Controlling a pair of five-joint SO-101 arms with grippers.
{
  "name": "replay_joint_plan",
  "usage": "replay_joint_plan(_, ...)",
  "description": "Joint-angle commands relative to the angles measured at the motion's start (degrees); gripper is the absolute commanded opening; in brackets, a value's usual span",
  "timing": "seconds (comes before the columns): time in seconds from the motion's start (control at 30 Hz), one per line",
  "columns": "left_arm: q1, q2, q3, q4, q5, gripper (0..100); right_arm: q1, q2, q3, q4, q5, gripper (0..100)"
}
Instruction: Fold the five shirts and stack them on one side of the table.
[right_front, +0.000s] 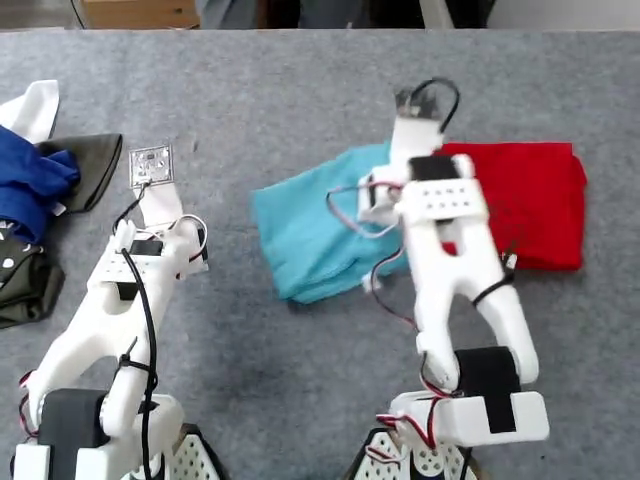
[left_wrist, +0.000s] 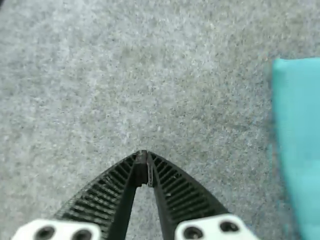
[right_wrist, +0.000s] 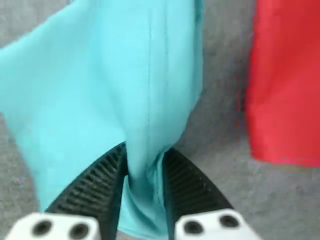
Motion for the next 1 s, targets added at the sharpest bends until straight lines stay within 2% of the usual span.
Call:
replay_joint_plan(0.0, -0.48, -1.05, -0.22, -0.62, 0.53, 3, 4.57, -2.59, -8.57, 1.93, 4.57, 1.4)
replay_joint_plan(0.13, -0.48, -1.05, -0.22, -0.62, 0.53, 3, 10.55, 0.66, -14.29, 3.78, 8.88, 1.4)
replay_joint_plan(0.4, -0.48, -1.05, -0.13, -0.53, 0.53, 3, 26.9, 11.65, -30.9, 7.82, 17.58, 1.4)
replay_joint_plan(0.57, -0.13, -1.05, -0.13, -0.62, -1.76, 3, 34.37, 18.59, -41.01, 8.26, 18.73, 1.5)
replay_joint_plan(0.97, -0.13, -1.05, -0.13, -0.62, -2.2, 3, 39.74, 29.14, -43.56, 8.26, 21.27, 1.8)
